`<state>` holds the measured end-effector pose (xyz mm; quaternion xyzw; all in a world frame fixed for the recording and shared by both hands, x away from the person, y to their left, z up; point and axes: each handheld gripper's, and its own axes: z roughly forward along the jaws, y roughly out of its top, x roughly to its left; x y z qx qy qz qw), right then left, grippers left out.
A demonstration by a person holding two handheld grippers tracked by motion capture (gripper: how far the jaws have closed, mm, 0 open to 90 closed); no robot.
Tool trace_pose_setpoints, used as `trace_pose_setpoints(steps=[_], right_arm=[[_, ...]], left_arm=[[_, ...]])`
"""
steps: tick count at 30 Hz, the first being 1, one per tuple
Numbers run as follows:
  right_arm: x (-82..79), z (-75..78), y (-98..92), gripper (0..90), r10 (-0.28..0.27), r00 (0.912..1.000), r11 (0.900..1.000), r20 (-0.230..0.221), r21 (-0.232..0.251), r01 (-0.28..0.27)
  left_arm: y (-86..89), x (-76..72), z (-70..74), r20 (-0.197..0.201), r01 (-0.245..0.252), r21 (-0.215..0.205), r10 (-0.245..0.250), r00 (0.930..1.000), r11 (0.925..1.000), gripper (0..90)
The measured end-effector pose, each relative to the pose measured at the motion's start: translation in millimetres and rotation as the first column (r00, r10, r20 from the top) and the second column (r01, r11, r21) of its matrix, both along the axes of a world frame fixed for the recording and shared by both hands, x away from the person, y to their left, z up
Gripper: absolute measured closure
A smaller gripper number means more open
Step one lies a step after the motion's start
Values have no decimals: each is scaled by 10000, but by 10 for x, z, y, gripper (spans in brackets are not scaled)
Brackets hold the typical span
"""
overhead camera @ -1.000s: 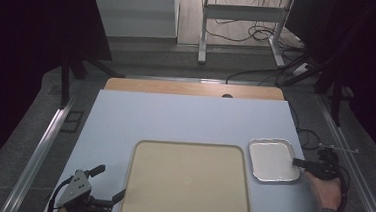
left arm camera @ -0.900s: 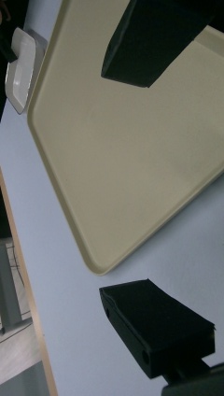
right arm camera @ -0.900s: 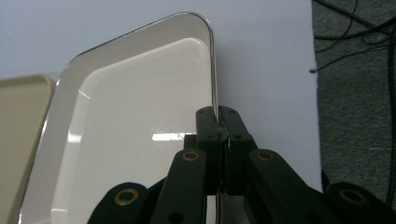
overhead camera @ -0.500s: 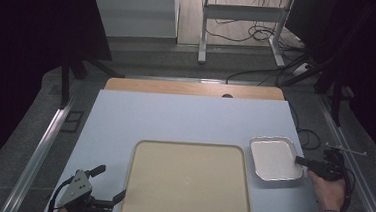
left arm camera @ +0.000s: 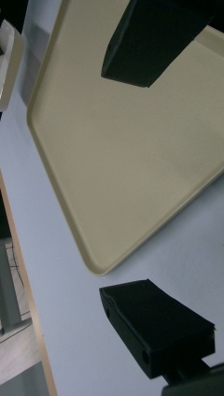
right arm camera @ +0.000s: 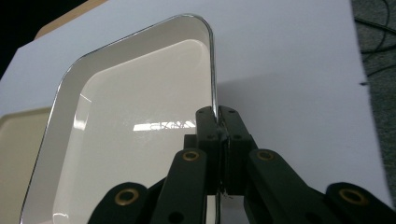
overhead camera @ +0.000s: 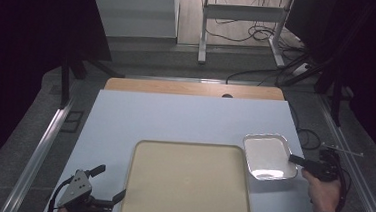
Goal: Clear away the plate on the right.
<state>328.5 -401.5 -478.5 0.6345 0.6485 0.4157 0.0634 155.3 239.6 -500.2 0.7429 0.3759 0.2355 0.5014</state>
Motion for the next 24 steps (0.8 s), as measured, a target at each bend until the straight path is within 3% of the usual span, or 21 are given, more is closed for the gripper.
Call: trace_pose_setpoints(steps=[12, 16, 24], right_arm=[[-23, 15, 285, 885, 549, 9983, 9983, 207, 161, -553], [-44, 34, 445, 886, 891, 9955, 9951, 334, 408, -904], [-49, 33, 704, 886, 1526, 9876, 9871, 365, 436, -1541]], left_arm=[[-7, -1, 0, 22, 0, 64, 0, 10000, 10000, 1], [-6, -1, 0, 19, -6, 56, 6, 10000, 10000, 1], [-4, 2, -1, 2, -19, 31, 19, 10000, 10000, 1]])
